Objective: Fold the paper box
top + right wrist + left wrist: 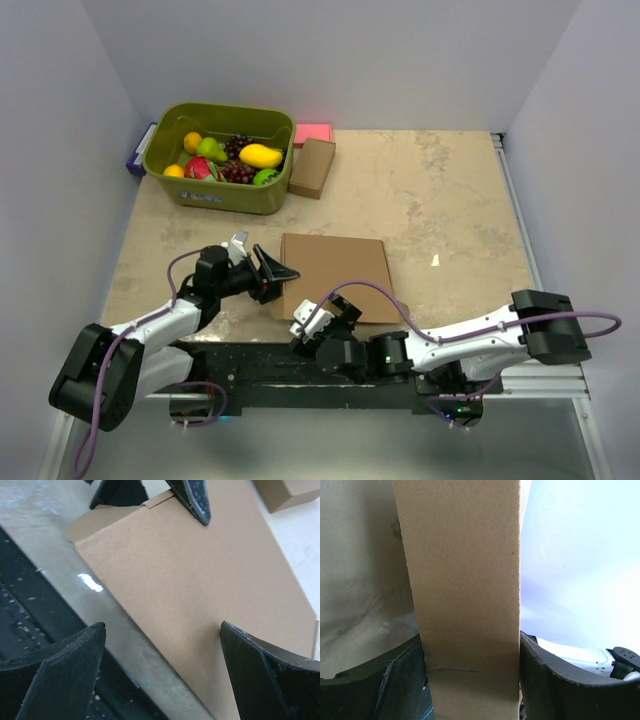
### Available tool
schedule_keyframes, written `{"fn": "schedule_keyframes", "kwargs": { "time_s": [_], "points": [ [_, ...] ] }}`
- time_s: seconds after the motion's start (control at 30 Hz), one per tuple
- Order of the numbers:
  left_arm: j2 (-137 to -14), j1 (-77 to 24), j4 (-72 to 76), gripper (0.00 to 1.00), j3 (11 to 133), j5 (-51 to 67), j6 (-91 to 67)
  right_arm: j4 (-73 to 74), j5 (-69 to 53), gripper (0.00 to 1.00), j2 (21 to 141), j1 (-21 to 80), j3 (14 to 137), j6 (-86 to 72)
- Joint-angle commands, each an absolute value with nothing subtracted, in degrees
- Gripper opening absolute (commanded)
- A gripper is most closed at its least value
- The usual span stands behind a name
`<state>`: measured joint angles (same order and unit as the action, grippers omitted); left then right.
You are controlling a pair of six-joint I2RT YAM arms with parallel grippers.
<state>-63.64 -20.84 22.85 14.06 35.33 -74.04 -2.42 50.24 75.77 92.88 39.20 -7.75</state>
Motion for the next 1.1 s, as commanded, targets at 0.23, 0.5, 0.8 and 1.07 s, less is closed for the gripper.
{"fn": "schedule_keyframes", "kwargs": {
  "time_s": [0.23,0.5,0.8,1.07],
  "points": [
    [-61.88,-20.30,25.84,0.00,15.56,41.39,-78.84,-6.59,65.65,0.99,87.79,93.16,43.95,-1.67],
    [-61.00,-20.30,26.98,0.00,14.41,42.54,-80.33,-12.46,71.71,0.99,94.03,93.16,43.42,2.35],
    [-59.77,-20.30,28.21,0.00,12.40,43.06,-80.77,-17.31,74.36,0.66,98.27,91.84,44.83,7.47],
    [-58.10,-20.30,35.21,0.21,10.90,42.28,-83.21,-7.39,63.73,0.53,92.64,90.70,46.14,4.92]
  ]
}}
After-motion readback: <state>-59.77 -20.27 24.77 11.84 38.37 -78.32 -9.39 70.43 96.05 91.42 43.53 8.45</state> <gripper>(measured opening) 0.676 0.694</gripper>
